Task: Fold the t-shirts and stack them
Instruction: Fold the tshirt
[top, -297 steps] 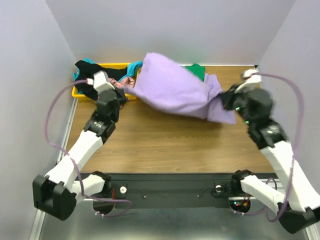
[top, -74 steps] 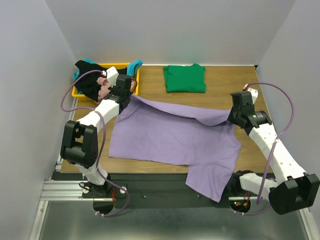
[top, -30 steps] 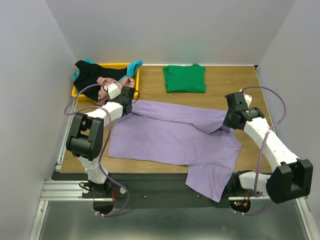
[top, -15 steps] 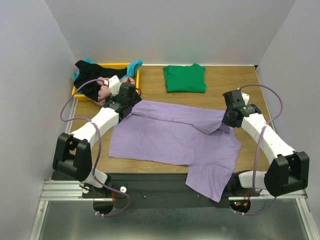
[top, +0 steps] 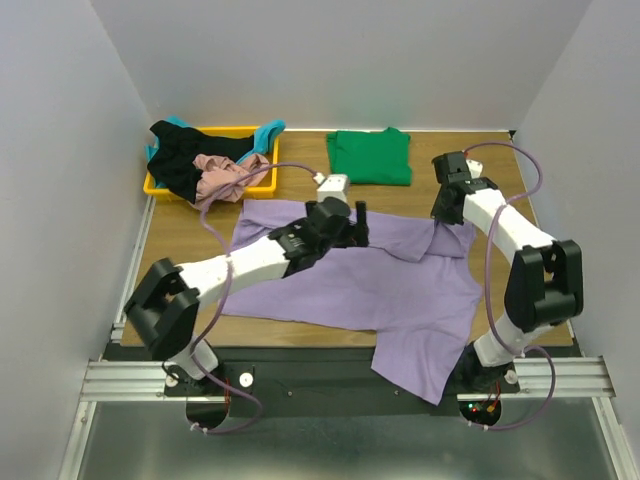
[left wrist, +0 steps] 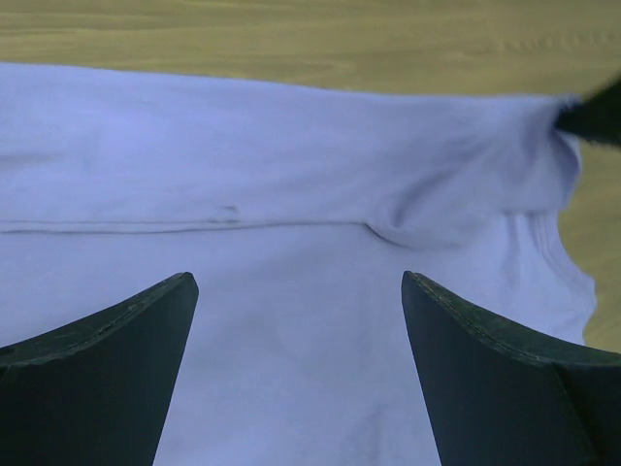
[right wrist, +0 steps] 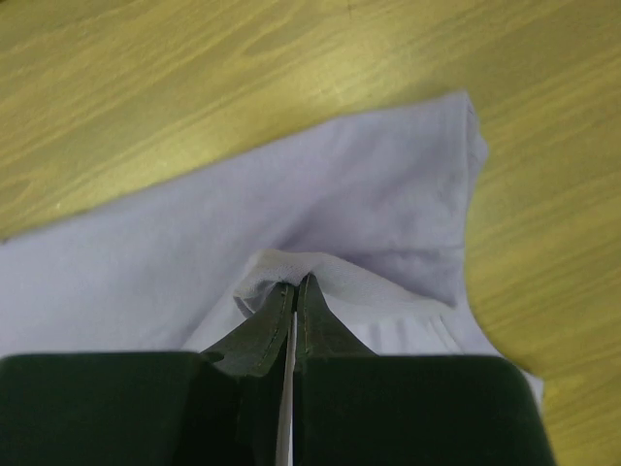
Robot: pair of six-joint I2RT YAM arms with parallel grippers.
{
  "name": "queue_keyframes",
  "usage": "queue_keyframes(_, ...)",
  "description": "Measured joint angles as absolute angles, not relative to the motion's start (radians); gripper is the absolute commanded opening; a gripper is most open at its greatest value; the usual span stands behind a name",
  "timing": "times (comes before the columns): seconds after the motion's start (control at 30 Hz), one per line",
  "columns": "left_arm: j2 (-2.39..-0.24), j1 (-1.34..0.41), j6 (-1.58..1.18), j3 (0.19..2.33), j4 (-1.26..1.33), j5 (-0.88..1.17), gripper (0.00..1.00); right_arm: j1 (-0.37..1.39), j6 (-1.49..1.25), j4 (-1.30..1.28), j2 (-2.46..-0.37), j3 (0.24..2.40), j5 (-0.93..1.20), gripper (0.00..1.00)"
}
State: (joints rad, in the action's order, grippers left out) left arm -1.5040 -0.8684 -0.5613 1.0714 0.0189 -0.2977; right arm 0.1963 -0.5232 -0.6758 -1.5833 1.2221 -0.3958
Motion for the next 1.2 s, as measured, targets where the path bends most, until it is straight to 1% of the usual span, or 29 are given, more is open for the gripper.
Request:
queue_keyframes(0.1, -1.601, -0.922, -0.541, 1.127, 0.033, -0.266, 0.97, 0.175, -0.517, -0.644, -1.67, 1.261, -0.386, 0.01)
queue_keyframes(0.17, -1.674, -0.95, -0.531, 1.17, 0.045, -0.245, 0.94, 0.16, -0.515, -0.628, -1.715, 1.271, -0.369, 0.01)
queue_keyframes(0.33, -1.814, -1.02, -0.517, 1.28, 0.043, -0.218, 0.88, 0.132, -0.512, -0.6, -1.776, 1.282, -0.32, 0.01)
queue_keyframes(0.43, -1.872, -1.053, -0.511, 1.349, 0.044, -0.208, 0.86, 0.108, -0.51, -0.578, -1.808, 1.282, -0.278, 0.01)
queue_keyframes(0.6, -1.997, -1.097, -0.505, 1.484, 0.032, -0.192, 0.86, 0.065, -0.501, -0.548, -1.827, 1.278, -0.213, 0.01)
queue_keyframes(0.67, -2.036, -1.105, -0.506, 1.516, 0.029, -0.189, 0.85, 0.054, -0.498, -0.536, -1.827, 1.275, -0.191, 0.01)
queue_keyframes(0.73, -2.071, -1.107, -0.51, 1.54, 0.012, -0.186, 0.82, 0.052, -0.494, -0.518, -1.827, 1.269, -0.171, 0.01)
queue_keyframes(0.9, -2.149, -1.107, -0.533, 1.589, -0.022, -0.16, 0.82, 0.052, -0.492, -0.484, -1.827, 1.23, -0.135, 0.01)
queue_keyframes(1.07, -2.212, -1.106, -0.578, 1.634, -0.064, -0.175, 0.79, 0.051, -0.489, -0.462, -1.827, 1.182, -0.119, 0.01)
queue_keyframes(1.2, -2.251, -1.107, -0.617, 1.7, -0.09, -0.218, 0.74, 0.049, -0.487, -0.442, -1.819, 1.167, -0.111, 0.01)
